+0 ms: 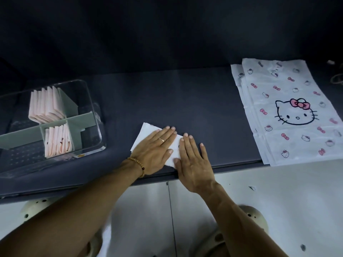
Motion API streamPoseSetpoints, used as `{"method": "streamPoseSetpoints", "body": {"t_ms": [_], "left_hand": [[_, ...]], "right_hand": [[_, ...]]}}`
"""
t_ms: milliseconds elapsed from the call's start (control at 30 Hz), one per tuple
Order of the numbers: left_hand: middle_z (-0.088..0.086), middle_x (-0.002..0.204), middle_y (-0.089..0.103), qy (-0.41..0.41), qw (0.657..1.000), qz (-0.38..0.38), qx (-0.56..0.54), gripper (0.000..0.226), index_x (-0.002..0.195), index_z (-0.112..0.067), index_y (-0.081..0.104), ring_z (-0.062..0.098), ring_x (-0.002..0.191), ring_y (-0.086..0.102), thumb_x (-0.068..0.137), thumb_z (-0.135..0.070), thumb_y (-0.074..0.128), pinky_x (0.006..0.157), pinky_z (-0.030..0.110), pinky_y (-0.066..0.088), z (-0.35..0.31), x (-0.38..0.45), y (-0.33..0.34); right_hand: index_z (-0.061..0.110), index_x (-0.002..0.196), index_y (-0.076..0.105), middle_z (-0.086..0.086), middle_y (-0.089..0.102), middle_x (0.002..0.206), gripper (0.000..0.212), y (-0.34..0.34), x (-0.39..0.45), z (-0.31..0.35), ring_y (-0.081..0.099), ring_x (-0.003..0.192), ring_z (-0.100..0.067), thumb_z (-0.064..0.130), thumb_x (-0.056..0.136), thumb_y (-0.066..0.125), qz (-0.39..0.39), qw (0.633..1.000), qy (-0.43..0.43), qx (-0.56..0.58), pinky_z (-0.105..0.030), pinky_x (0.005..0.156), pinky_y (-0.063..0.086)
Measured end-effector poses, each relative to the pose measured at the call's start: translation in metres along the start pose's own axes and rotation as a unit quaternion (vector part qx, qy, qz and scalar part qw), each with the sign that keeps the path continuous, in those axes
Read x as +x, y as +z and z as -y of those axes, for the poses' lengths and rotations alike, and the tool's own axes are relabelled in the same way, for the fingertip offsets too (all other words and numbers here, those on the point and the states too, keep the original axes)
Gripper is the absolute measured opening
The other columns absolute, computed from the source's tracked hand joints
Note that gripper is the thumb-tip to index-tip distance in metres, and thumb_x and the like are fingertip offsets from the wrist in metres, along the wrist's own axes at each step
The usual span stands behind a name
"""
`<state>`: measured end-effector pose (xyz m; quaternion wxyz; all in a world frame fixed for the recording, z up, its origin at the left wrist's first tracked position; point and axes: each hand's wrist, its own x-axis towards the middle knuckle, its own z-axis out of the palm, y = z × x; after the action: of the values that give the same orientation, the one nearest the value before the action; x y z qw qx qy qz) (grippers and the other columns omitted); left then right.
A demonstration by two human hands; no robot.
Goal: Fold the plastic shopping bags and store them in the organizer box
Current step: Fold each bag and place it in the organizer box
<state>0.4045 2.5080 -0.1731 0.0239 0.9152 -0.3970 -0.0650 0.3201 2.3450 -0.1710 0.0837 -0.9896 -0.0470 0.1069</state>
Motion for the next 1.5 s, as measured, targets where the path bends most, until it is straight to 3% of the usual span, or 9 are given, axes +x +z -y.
{"method": "streamPoseSetpoints", "body": {"t_ms": [233,400,600,767,867,1100,1200,1333,1500], "left_hand": [[0.004,0.16,-0.003,-0.089,0.996,0.022,0.004,0.084,0.152,-0.01,-0.001,0.017,0.147,-0.007,0.09,-0.065,0.012,0.118,0.032,-0.004,0.03,-0.018,-0.001],[0.007,0.16,-0.004,-0.131,0.991,0.004,-0.016,0.076,0.151,-0.007,-0.002,0.019,0.147,-0.006,0.095,-0.055,0.018,0.119,0.032,-0.003,0.039,-0.032,0.001],[-0.004,0.16,-0.005,-0.038,0.997,0.046,-0.043,0.069,0.152,-0.02,0.003,0.01,0.146,-0.009,0.096,-0.044,0.035,0.118,0.031,-0.006,0.05,-0.038,-0.01],[0.0,0.159,0.014,0.002,0.999,0.034,0.003,0.06,0.147,-0.023,0.031,0.017,0.146,0.007,0.092,-0.04,0.048,0.116,0.037,0.011,0.037,-0.039,-0.029],[0.002,0.134,0.052,-0.029,0.999,-0.042,0.011,0.041,0.123,-0.021,0.059,0.023,0.122,0.039,0.089,-0.043,0.053,0.095,0.037,0.036,0.018,-0.057,-0.031],[-0.012,0.133,0.044,-0.06,0.99,0.035,-0.12,0.087,0.136,-0.03,0.048,0.012,0.121,0.035,0.07,-0.086,0.036,0.103,0.029,0.035,-0.008,-0.104,-0.028],[-0.012,0.134,0.052,-0.112,0.978,-0.014,-0.175,0.044,0.132,-0.03,0.055,0.01,0.123,0.038,0.092,-0.048,0.05,0.099,0.029,0.041,-0.008,-0.108,-0.026],[-0.01,0.132,0.051,-0.181,0.959,-0.002,-0.219,0.039,0.131,-0.026,0.056,0.011,0.12,0.044,0.095,-0.039,0.051,0.101,0.028,0.039,0.005,-0.109,-0.024],[-0.007,0.119,0.059,-0.267,0.923,-0.058,-0.271,0.026,0.096,-0.015,0.074,0.015,0.099,0.038,0.093,-0.032,0.055,0.092,0.034,0.039,0.006,-0.096,-0.02]], "right_hand": [[0.01,0.154,0.004,-0.005,-0.004,0.162,0.063,0.0,0.004,-0.001,-0.008,0.149,-0.021,0.044,0.102,0.014,0.007,1.0,-0.009,-0.005,-0.044,0.119,-0.005],[0.009,0.154,0.011,-0.006,0.005,0.162,0.062,-0.007,0.0,-0.004,0.001,0.149,-0.022,0.041,0.102,0.022,0.0,1.0,-0.024,0.015,-0.043,0.12,0.0],[0.01,0.117,0.059,-0.009,0.057,0.121,0.05,-0.032,-0.011,0.004,0.054,0.106,-0.029,0.039,0.081,0.041,-0.083,0.992,-0.09,0.035,-0.046,0.091,0.047],[0.024,0.152,0.017,0.003,0.008,0.162,0.087,-0.025,-0.02,0.007,0.006,0.148,-0.018,0.062,0.081,0.05,0.076,0.983,-0.166,-0.015,-0.035,0.118,0.004],[0.021,0.148,0.031,-0.001,0.029,0.156,0.074,-0.028,-0.026,0.01,0.029,0.139,-0.025,0.048,0.084,0.059,0.033,0.986,-0.157,-0.039,-0.04,0.111,0.028],[0.022,0.121,0.058,0.007,0.061,0.116,0.039,-0.038,-0.025,0.023,0.046,0.109,-0.02,0.033,0.084,0.056,-0.012,0.989,-0.132,-0.059,-0.031,0.084,0.033],[0.024,0.105,0.066,0.012,0.064,0.092,0.025,-0.043,-0.02,0.029,0.051,0.091,-0.012,0.034,0.082,0.063,0.0,0.995,-0.082,0.05,-0.026,0.075,0.038],[0.016,0.077,0.07,0.013,0.054,0.056,0.017,-0.05,-0.016,0.026,0.044,0.053,-0.004,0.032,0.083,0.07,0.057,0.954,0.022,0.295,-0.019,0.054,0.035],[-0.001,0.077,0.064,-0.009,0.068,0.074,0.028,-0.045,-0.003,0.039,0.063,0.063,-0.024,0.024,0.09,0.065,0.031,0.927,0.127,0.352,-0.032,0.063,0.053]]}}
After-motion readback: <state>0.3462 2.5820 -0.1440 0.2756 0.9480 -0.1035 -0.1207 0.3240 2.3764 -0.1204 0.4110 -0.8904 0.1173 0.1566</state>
